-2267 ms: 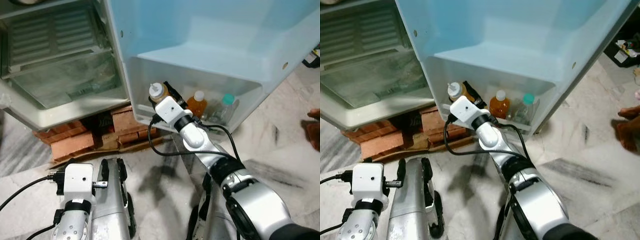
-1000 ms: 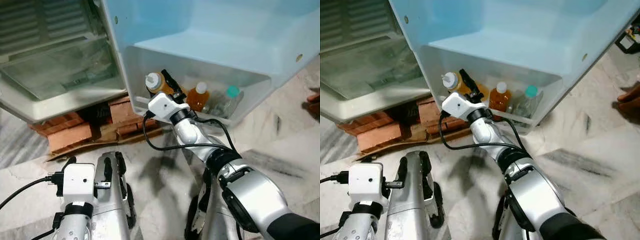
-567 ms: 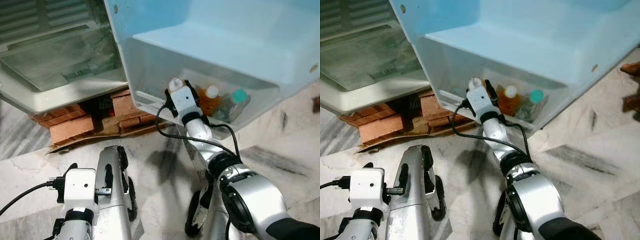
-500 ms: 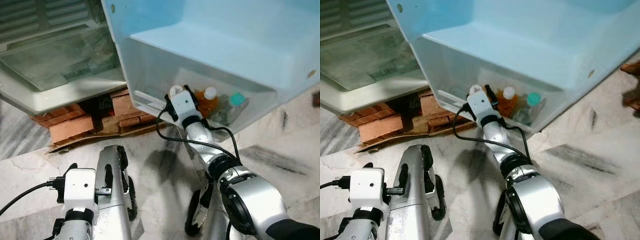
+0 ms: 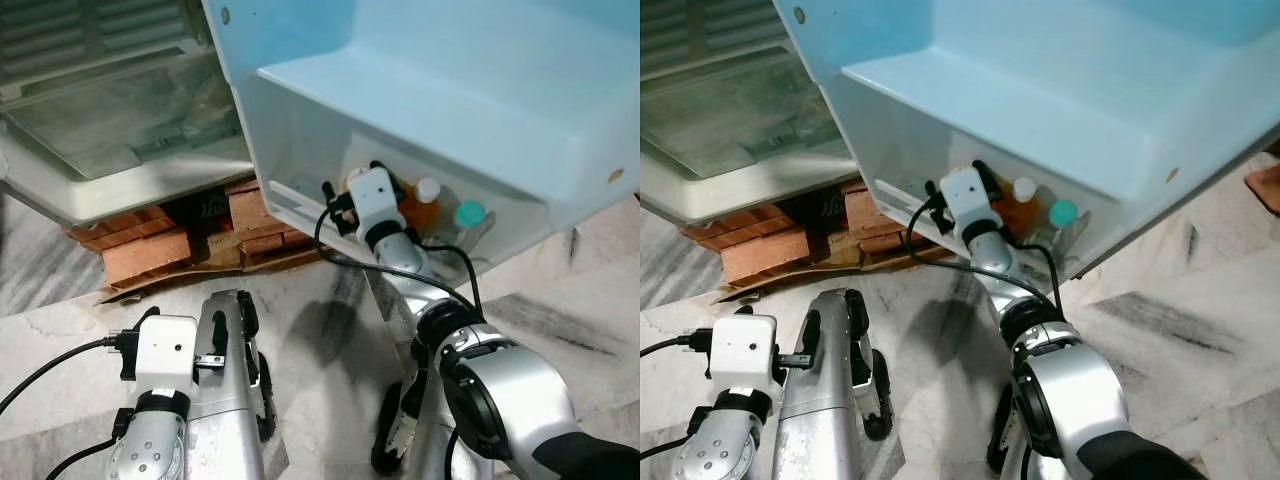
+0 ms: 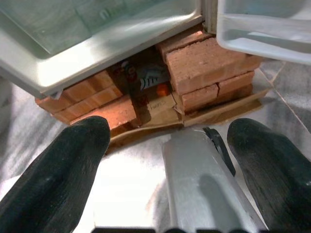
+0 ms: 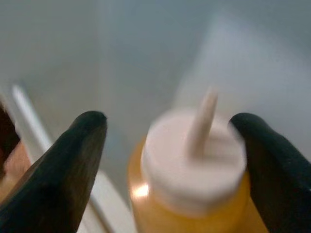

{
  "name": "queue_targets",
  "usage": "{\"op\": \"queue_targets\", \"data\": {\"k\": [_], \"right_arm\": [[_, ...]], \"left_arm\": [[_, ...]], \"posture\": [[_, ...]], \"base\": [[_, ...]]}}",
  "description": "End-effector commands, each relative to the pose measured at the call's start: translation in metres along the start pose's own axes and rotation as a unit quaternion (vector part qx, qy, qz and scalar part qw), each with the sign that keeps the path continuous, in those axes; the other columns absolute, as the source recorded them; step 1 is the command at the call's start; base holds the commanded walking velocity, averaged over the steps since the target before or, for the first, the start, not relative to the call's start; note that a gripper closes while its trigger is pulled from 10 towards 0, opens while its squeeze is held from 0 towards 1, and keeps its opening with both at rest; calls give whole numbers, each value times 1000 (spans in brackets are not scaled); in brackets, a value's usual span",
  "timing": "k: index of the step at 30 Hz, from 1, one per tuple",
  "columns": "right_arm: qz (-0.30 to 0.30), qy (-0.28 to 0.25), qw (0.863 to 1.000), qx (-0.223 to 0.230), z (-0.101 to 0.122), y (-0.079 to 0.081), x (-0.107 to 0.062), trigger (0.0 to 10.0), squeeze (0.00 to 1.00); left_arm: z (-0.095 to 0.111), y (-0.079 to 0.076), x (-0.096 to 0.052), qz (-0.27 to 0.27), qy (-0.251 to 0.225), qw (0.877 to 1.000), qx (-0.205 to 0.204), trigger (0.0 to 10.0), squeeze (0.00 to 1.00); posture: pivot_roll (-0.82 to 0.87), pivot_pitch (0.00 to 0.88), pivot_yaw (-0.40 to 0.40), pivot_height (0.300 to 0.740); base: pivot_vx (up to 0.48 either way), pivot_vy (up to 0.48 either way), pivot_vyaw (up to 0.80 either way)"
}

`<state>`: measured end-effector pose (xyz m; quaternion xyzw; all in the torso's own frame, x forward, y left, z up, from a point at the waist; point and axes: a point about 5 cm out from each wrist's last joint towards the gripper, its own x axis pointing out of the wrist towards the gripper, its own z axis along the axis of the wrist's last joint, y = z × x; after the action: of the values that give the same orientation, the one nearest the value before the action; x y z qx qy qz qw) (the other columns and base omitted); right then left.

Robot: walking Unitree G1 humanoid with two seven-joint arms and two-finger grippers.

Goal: Restocking fridge

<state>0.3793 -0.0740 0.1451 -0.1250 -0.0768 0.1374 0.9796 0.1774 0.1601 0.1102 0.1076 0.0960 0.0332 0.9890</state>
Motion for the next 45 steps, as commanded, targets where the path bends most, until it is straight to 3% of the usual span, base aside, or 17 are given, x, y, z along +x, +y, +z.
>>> {"op": "queue_targets", "data": {"k": [1,8,13,16,17,18,20,21,22,23,27,32,39,45], "right_arm": [[1,-39,999,24,17,-4,6,10000,1000],[13,-77,997,21,31,-19,9,10000,1000],[38,-100,993,54,33,-21,2,10000,1000],[63,-82,991,79,19,-20,-21,10000,1000],[63,-82,991,79,19,-20,-21,10000,1000],[69,-65,991,99,9,-18,-35,10000,1000],[73,-58,990,109,6,-16,-42,10000,1000],[85,-55,989,112,1,-11,-52,10000,294],[90,-52,988,116,-4,-7,-63,10000,0],[92,-44,988,116,-10,-3,-75,10000,0],[20,-5,992,128,-32,-7,-96,10000,0],[-38,21,985,167,-39,-13,-108,10000,0],[-34,16,988,150,-32,-18,-108,10000,0],[-61,23,982,176,-28,-28,-100,10000,0]], "left_arm": [[-9,2,1,3,16,1000,12,10000,0],[-11,2,21,0,7,1000,18,10000,0],[-11,1,30,-5,-2,1000,28,10000,0],[-14,3,33,-6,-2,1000,27,10000,0],[-14,3,33,-6,-2,1000,27,10000,0],[-16,2,34,-8,-3,1000,28,10000,0],[-17,2,34,-8,-4,1000,28,10000,0],[-18,2,34,-9,-4,1000,26,10000,0],[-20,1,35,-12,-5,1000,24,10000,0],[-23,0,37,-15,-7,1000,22,10000,0],[-15,3,49,1,-29,999,18,10000,0],[-8,5,59,1,-47,999,23,10000,0],[-2,3,68,-25,-69,997,12,10000,0],[-3,1,67,-28,-72,997,13,10000,0]], "posture": [[122,300,3,522],[84,235,5,522],[63,189,13,522],[38,141,31,522],[38,141,31,522],[30,112,37,522],[30,112,37,522],[23,84,35,522],[22,68,30,522],[24,43,25,522],[20,0,29,522],[3,0,42,522],[-29,0,63,557],[-30,0,48,602]], "base": [[0,0,0],[0,0,0],[0,0,0],[0,0,0],[0,0,0],[0,0,0],[0,0,0],[0,0,0],[0,0,0],[0,0,0],[0,0,0],[0,0,0],[0,0,0],[0,0,0]]}}
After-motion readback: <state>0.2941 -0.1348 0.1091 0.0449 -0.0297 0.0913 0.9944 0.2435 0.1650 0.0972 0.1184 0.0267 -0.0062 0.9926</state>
